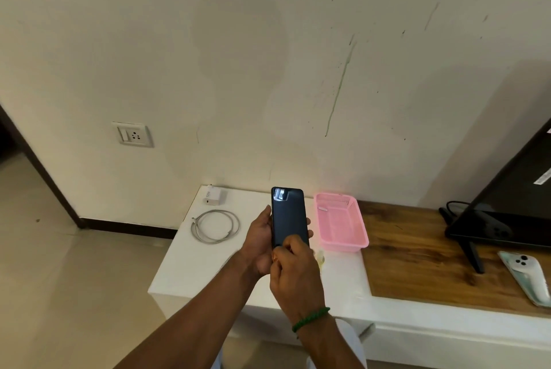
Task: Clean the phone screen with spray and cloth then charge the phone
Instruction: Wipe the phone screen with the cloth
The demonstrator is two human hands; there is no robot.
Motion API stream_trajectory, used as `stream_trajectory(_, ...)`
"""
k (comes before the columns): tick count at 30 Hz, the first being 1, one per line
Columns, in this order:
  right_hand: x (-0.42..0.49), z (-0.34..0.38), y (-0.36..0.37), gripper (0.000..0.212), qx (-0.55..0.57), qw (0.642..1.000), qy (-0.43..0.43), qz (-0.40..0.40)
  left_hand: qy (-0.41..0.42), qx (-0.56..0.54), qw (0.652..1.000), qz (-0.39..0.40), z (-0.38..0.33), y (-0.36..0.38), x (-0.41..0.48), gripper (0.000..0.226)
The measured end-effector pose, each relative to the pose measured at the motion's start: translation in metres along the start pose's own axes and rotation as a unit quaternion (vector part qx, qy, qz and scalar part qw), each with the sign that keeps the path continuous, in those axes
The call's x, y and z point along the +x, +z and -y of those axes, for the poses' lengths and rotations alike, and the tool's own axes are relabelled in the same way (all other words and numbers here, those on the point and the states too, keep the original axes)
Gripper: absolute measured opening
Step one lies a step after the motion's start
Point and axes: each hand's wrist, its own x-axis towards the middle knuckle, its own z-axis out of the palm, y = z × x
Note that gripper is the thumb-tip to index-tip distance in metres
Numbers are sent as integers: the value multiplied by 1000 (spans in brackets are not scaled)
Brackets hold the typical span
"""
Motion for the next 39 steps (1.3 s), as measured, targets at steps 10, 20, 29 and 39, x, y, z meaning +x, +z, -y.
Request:
stream_trajectory(10,-9,-2,-1,19,-27,999,-18,-10,11,-18,1000,-1,1,-1,1,74)
stream_trajectory(20,-10,-27,-6,17,-23,999,-1,-27,-4,-16,1000,-26,-3,-5,2,73)
stream_trajectory(29,-10,-44,-10,14,-21,999,33,-38,6,-11,1000,-22,-5,-11,5,70)
stream_trajectory(39,-10,-53,-7,11,-18,998,36,-46,13,-3,1000,-11,-2,-14,5,68)
